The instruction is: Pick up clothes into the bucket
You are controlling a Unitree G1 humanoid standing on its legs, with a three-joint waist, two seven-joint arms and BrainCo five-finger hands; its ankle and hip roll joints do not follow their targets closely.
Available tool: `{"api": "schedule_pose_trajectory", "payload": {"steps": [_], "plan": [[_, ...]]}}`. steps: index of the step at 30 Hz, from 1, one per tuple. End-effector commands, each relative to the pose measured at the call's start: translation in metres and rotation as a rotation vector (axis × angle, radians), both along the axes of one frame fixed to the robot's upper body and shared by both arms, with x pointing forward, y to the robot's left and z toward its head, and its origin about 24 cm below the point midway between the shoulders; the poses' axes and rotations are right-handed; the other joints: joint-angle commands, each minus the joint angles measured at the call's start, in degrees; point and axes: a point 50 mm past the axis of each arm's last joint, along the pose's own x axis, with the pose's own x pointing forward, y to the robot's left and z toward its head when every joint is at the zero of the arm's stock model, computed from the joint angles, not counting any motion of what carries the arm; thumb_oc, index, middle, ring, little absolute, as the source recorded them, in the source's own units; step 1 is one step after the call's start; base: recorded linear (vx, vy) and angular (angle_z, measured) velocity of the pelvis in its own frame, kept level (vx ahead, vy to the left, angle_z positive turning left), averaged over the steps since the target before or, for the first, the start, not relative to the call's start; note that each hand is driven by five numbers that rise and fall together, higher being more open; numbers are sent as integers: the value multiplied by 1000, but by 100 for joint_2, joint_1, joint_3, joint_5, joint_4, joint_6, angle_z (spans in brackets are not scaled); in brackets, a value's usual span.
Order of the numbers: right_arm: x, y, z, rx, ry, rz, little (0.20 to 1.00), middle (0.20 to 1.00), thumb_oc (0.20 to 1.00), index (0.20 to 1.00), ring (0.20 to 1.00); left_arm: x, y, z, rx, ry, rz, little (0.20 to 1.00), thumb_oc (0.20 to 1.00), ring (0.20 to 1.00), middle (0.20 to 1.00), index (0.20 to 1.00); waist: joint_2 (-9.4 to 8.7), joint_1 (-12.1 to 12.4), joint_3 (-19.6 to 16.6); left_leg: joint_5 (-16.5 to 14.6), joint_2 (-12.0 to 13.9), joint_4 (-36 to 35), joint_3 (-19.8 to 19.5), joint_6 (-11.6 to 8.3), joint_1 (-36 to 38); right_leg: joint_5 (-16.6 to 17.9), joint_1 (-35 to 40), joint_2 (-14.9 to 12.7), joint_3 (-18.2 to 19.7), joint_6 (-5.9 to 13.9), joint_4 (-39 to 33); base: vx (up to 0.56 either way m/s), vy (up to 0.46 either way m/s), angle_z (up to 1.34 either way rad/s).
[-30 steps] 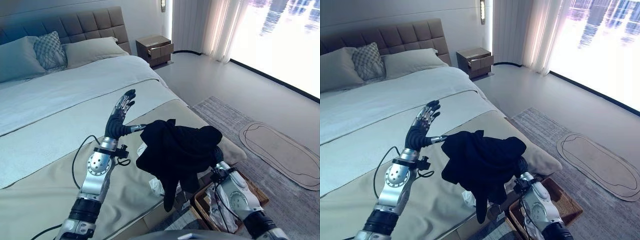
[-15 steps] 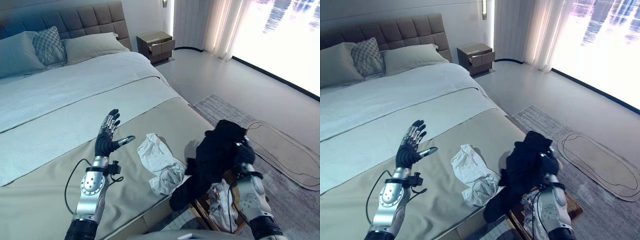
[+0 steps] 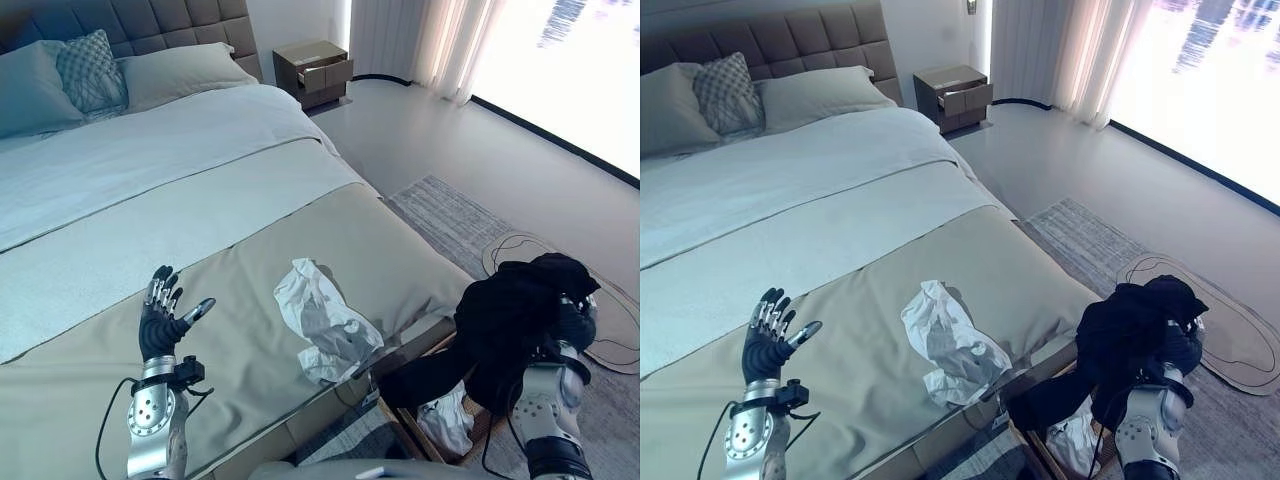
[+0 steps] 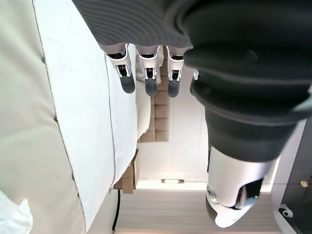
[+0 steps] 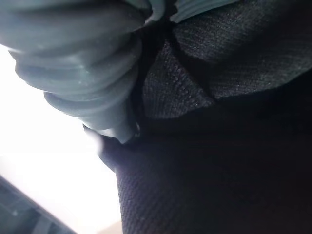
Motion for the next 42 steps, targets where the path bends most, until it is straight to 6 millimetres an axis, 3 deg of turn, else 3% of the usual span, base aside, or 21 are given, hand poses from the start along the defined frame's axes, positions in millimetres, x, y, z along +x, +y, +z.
{"api": "schedule_pose_trajectory", "payload": {"steps": [1, 4, 12, 16, 19, 24, 30, 31, 32, 33, 34, 38, 42], "plan": [[18, -19, 45, -107, -190, -78, 200, 200, 200, 200, 200, 3, 16, 35, 73, -179, 39, 1000, 1000, 1000, 1000, 1000, -354, 9, -35, -368, -7, 601, -55, 4, -337, -44, -135, -406, 176, 244, 461, 0, 0, 0], [22, -22, 48, -117, -183, -88, 200, 200, 200, 200, 200, 4, 15, 42, 64, -224, 36, 1000, 1000, 1000, 1000, 1000, -346, 25, 76, -397, -48, 673, -62, 30, -418, -77, -230, -447, 181, 252, 585, -42, 5, 0], [47, -30, 64, -130, -169, -124, 200, 200, 200, 200, 200, 13, 10, 76, 72, -407, -3, 1000, 1000, 1000, 1000, 1000, -253, 70, 919, -452, -141, 1361, -129, 99, -1226, -183, -1131, -644, 288, 207, 1472, -184, 20, 1], [55, -34, 66, -120, -150, -152, 200, 200, 200, 200, 200, 16, 7, 90, 64, -489, -13, 1000, 1000, 1000, 1000, 1000, -172, 93, 1298, -499, -218, 1910, -181, 103, -1828, -288, -1675, -750, 338, 144, 2037, -167, 13, 12], [62, -42, 65, -102, -103, -188, 200, 200, 200, 200, 200, 16, 4, 103, 57, -559, -14, 1000, 1000, 1000, 1000, 1000, -82, 115, 1491, -665, -298, 2693, -222, 95, -2675, -480, -2434, -820, 419, 73, 2765, -179, 12, 20], [77, -45, 73, -169, -14, -173, 200, 200, 200, 200, 200, 18, -3, 112, 25, -623, -19, 1000, 1000, 1000, 1000, 1000, 42, 166, 1542, -910, -328, 3521, -231, 119, -3630, -745, -3437, -862, 609, 24, 3664, -116, 23, 6], [95, -51, 101, -214, -13, -210, 200, 200, 200, 200, 200, 22, -15, 124, -8, -685, -50, 1000, 1000, 1000, 1000, 1000, 171, 196, 1715, -1055, -368, 4322, -200, 113, -4742, -947, -4581, -896, 864, -54, 4539, -119, 24, 0], [98, -55, 106, -202, -4, -239, 200, 200, 200, 200, 200, 23, -19, 126, -19, -700, -60, 1000, 1000, 1000, 1000, 1000, 215, 202, 1738, -1286, -382, 4618, -224, 100, -4985, -1160, -4892, -886, 954, -42, 4875, 0, 6, 6], [99, -56, 108, -195, -2, -252, 200, 200, 200, 200, 200, 23, -20, 128, -25, -710, -59, 1000, 1000, 1000, 1000, 1000, 234, 205, 1752, -1323, -396, 4746, -230, 99, -5163, -1209, -5074, -888, 996, -55, 4999, -87, 23, 2], [99, -57, 108, -195, -4, -253, 200, 200, 200, 200, 200, 23, -21, 129, -25, -712, -59, 1000, 1000, 1000, 1000, 1000, 238, 207, 1765, -1172, -407, 4746, -220, 117, -5265, -1077, -5172, -899, 992, -90, 4987, -74, 21, -6], [100, -59, 113, -180, -10, -286, 200, 200, 200, 200, 200, 22, -22, 132, -26, -730, -51, 1000, 1000, 1000, 1000, 1000, 279, 193, 1790, -1400, -402, 4988, -207, 98, -5489, -1291, -5443, -883, 1077, -75, 5286, -45, 20, -5], [104, -61, 116, -160, 14, -319, 200, 200, 200, 200, 200, 21, -25, 138, -38, -761, -41, 1000, 1000, 1000, 1000, 1000, 325, 208, 1790, -1447, -408, 5257, -189, 107, -5943, -1345, -5949, -892, 1204, -108, 5551, -40, 18, -3], [108, -58, 108, -250, 141, -294, 200, 200, 200, 200, 200, 21, -27, 139, -42, -770, -38, 1000, 1000, 1000, 1000, 1000, 369, 206, 1836, -1460, -417, 5416, -170, 126, -6221, -1382, -6281, -893, 1329, -147, 5724, -12, 10, -1]]}}
